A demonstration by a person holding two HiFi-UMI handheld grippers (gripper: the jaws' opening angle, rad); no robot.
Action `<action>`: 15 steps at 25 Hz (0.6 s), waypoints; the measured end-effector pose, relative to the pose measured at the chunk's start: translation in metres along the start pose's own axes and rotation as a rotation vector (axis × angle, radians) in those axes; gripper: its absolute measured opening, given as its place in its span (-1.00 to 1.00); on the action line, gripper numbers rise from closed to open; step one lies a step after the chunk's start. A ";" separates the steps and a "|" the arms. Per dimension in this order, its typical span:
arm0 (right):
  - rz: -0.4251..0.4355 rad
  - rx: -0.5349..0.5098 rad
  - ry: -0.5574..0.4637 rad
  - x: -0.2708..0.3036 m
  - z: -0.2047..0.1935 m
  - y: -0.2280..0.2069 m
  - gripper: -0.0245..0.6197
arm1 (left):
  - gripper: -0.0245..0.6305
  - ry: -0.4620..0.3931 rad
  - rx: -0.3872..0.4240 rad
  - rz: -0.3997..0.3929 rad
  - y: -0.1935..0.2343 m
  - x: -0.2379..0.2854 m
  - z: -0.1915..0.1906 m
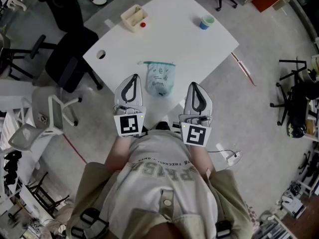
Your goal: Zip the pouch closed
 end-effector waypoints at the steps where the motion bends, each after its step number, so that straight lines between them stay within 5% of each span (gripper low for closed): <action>1: 0.002 -0.001 0.002 0.000 0.000 0.001 -0.93 | -0.89 0.002 0.000 -0.001 0.000 0.000 0.000; 15: 0.023 -0.010 0.027 0.000 -0.006 0.002 -0.93 | -0.89 0.018 -0.008 0.012 -0.002 -0.002 -0.006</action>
Point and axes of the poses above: the fingertips, and each gripper's own axes: x forward along the fingers, y to its left, z out of its top, the point moved 6 cm from there along -x, backward along the fingers, and after that the axes turned 14 degrees about x, right-handed, at the moved point
